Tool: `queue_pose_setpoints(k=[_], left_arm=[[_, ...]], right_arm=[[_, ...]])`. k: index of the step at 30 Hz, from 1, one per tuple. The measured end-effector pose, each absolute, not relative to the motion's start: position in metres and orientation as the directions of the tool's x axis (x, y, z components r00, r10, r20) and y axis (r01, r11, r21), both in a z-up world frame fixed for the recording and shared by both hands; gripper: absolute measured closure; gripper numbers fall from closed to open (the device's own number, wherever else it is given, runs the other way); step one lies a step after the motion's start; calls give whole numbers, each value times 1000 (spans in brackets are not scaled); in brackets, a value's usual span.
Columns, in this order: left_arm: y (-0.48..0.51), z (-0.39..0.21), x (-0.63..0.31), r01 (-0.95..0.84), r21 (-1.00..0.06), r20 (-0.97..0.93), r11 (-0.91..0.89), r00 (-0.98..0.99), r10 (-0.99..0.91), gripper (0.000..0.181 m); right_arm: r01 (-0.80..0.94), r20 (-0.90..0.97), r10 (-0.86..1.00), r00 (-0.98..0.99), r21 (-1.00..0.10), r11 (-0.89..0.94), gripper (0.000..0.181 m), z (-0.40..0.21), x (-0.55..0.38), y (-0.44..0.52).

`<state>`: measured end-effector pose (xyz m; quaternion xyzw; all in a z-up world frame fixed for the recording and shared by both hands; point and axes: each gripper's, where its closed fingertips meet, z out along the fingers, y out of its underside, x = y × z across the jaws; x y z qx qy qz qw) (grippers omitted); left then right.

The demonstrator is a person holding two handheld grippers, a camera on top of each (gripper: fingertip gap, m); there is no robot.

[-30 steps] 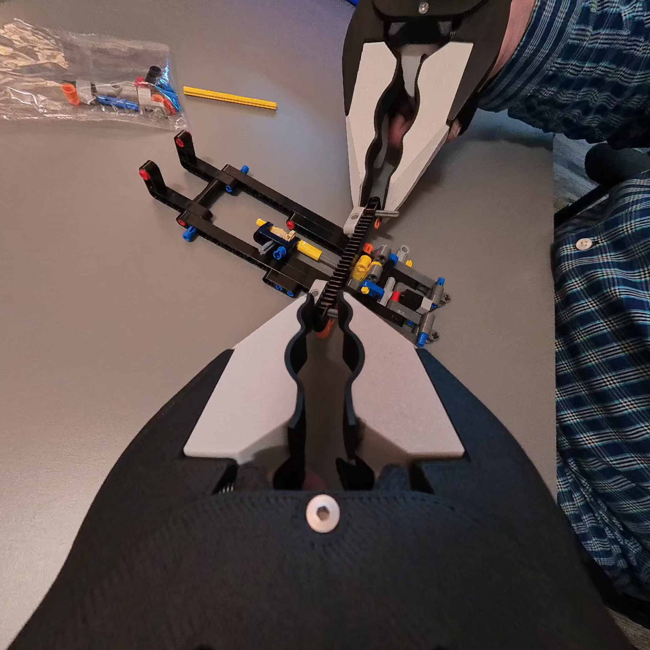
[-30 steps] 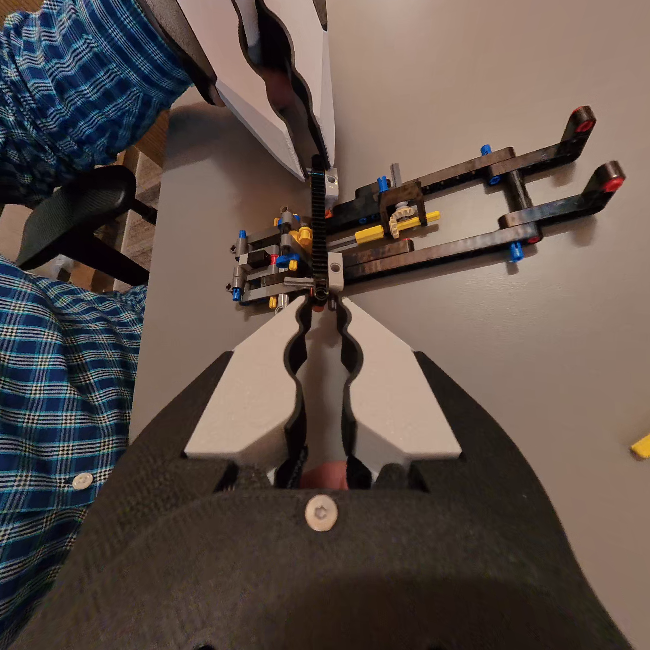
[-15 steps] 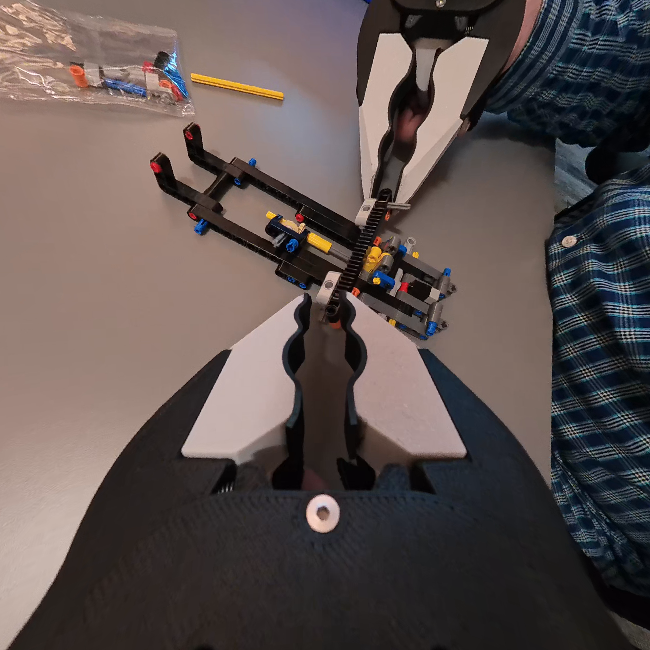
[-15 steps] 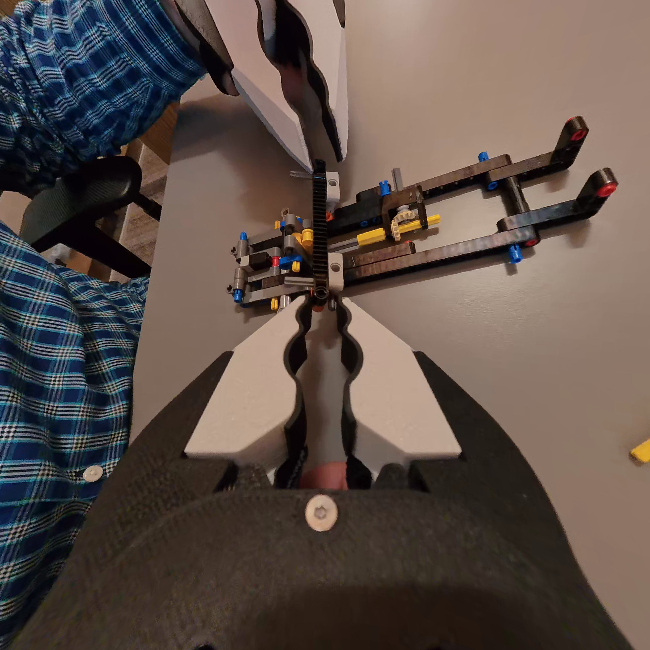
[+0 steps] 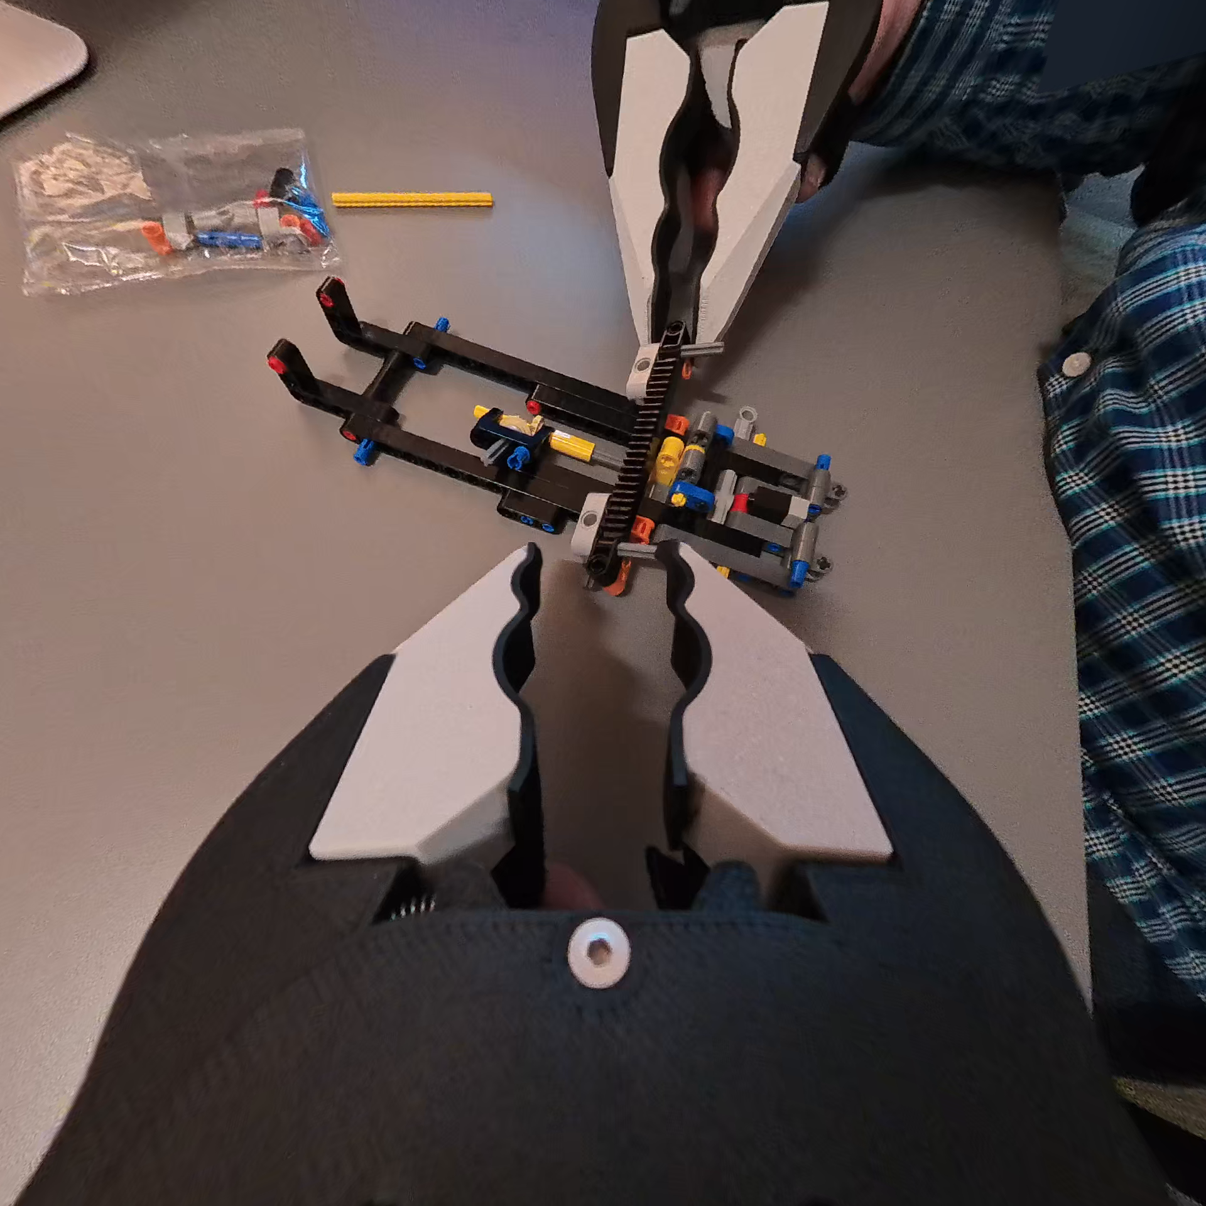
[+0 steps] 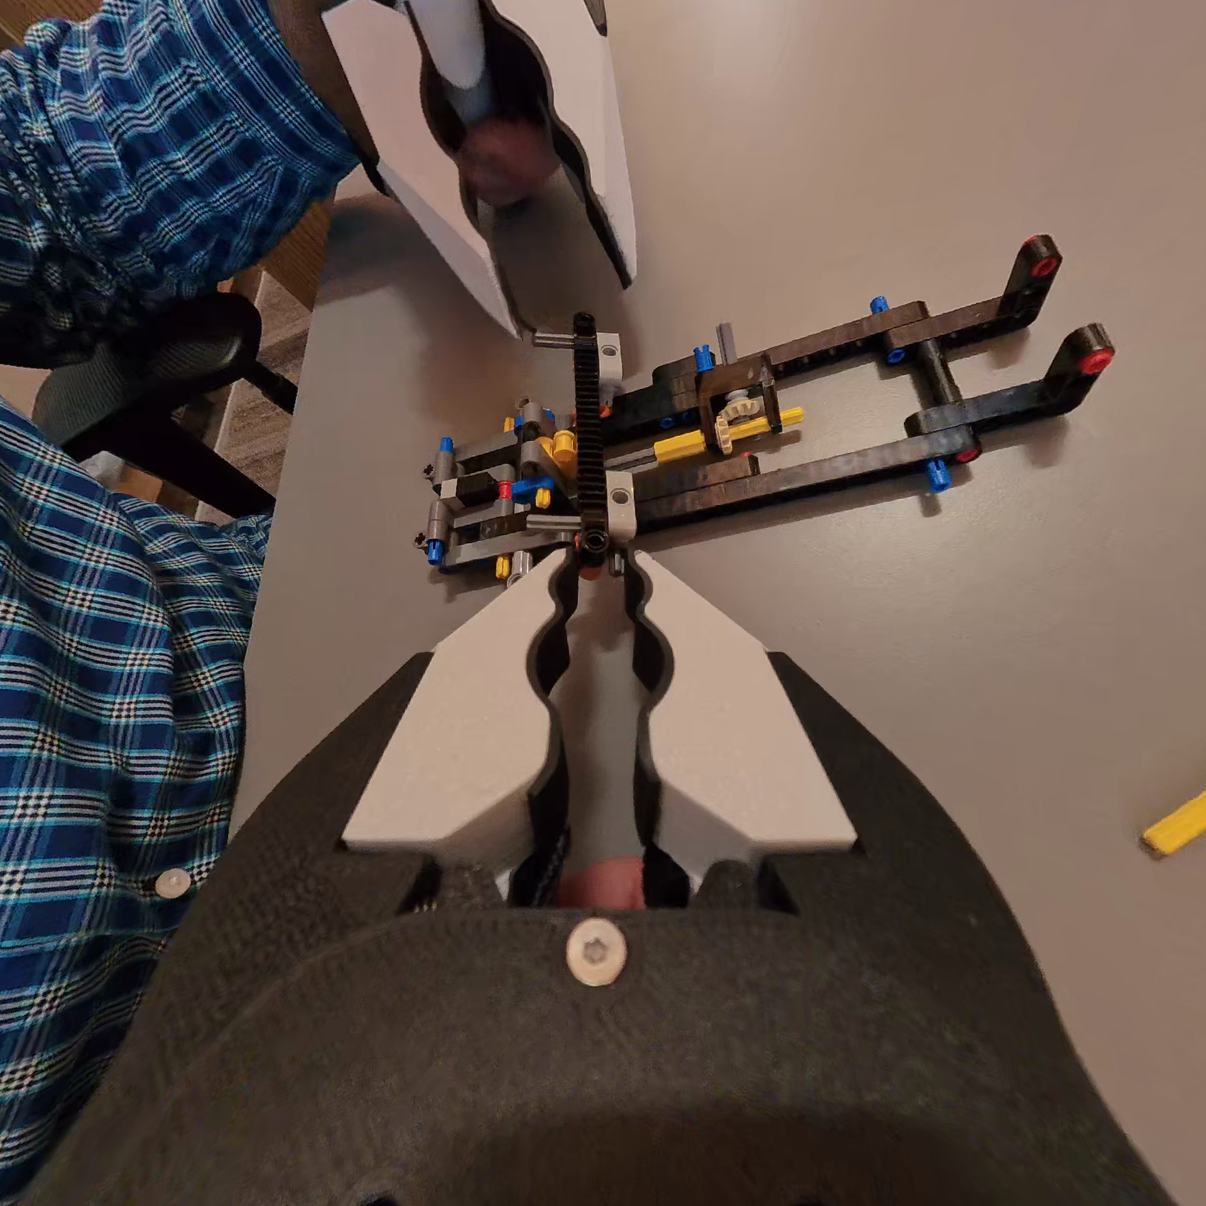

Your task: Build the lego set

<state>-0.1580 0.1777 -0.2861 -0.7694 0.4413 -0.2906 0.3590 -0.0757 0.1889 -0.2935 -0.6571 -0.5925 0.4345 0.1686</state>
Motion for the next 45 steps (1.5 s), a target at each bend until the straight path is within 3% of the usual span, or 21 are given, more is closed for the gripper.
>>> queue_pose_setpoints(k=[5, 9, 18, 32, 36, 40, 45], left_arm=[[172, -278, -154, -471, -828, 105, -306, 406, -908, 140], [174, -288, -155, -573, -790, -41, -220, 407, -913, 139], [179, -294, -150, -706, -707, -326, -49, 387, -863, 166], [190, -285, -153, -710, -704, -404, -23, 427, -809, 177], [194, -270, -154, -612, -788, -313, -69, 495, -810, 177], [198, -238, -150, -336, -932, -81, -135, 555, -828, 178], [205, -210, -143, -96, -980, 100, -175, 523, -847, 180]], right_arm=[[632, -377, 923, -80, -735, -246, 170, -293, -75, 189], [634, -389, 918, -79, -730, -254, 170, -293, -76, 189], [635, -409, 909, -79, -724, -270, 170, -293, -77, 189], [569, -381, 922, -73, -775, -275, 158, -282, -77, 198], [489, -326, 942, -82, -836, -247, 149, -265, -78, 204], [374, -269, 960, -81, -900, -221, 147, -240, -83, 214], [231, -284, 956, -68, -937, -262, 145, -209, -98, 225]])
